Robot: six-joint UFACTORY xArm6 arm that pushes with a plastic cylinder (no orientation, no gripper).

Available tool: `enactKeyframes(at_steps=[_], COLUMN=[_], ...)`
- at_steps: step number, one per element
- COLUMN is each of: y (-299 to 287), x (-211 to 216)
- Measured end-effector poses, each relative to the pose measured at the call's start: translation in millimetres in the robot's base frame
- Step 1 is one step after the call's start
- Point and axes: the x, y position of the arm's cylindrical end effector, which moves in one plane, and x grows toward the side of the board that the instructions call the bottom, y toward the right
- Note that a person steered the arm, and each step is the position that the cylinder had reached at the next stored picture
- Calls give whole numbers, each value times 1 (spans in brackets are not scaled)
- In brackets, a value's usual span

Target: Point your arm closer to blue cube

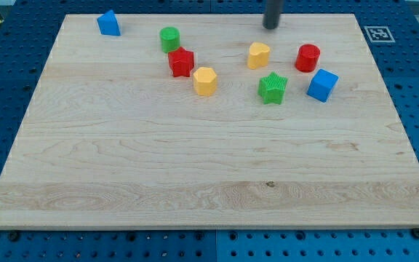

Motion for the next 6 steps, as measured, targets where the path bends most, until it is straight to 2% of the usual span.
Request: enactKeyframes(at_steps=[1,2,3,5,6], y=[44,91,97,101,101], x=[66,107,114,170,176])
